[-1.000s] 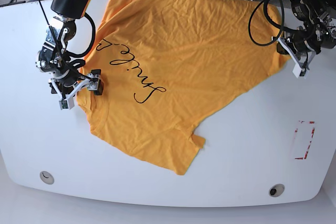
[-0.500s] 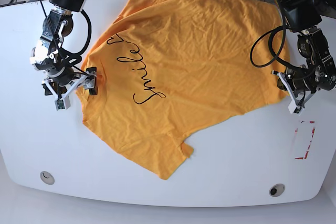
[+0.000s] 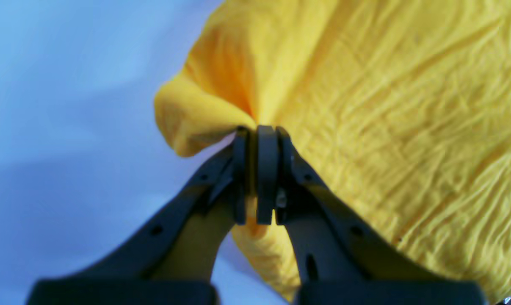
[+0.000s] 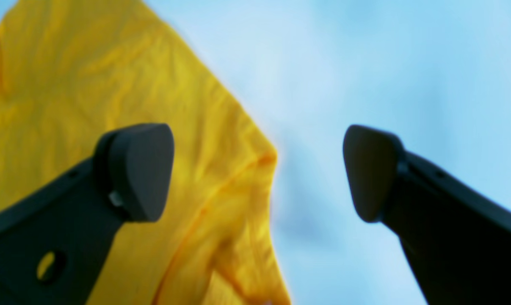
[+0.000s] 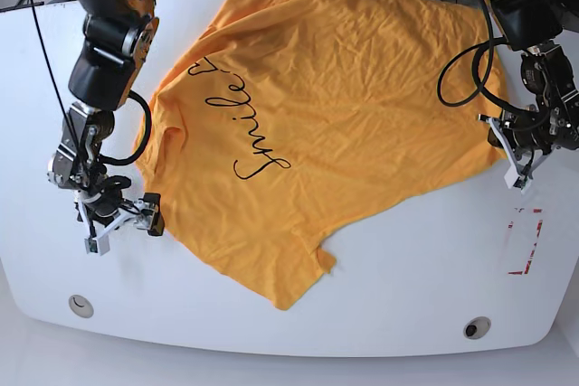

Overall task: Layout the t-shirt on the table in an organized manner, then fold the t-shirt properly
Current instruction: 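Grasp the shirt hem corners with both grippers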

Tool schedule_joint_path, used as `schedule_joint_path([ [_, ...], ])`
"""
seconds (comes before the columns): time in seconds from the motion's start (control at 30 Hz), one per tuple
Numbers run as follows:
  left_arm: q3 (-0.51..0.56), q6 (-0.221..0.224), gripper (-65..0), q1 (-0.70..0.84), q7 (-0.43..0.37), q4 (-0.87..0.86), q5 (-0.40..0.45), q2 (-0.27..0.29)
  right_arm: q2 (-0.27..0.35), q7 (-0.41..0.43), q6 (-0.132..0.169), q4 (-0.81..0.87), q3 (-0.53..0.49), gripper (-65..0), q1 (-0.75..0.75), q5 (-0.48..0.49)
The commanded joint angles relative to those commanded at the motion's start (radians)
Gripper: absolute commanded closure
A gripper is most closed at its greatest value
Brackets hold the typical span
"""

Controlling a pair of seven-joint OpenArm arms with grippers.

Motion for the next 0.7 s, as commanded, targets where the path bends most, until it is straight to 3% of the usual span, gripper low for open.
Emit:
schedule_joint_path([
  [0.13,0.000,0.000,0.0,0.032,0.002,0.000,-0.002,0.000,0.029,0.121,0.000,-0.219,-0.094,-61.0,0.100,0.000],
  [0.3,-0.002,0.000,0.0,0.051,0.002,0.000,-0.002,0.000,0.035,0.253,0.000,-0.359,-0.184,-60.9,0.130,0.008],
  [0.7,-0.031,0.000,0.0,0.084,0.002,0.000,-0.002,-0.017,-0.002,0.262,0.002,-0.393,-0.218,-60.9,0.068,0.009],
])
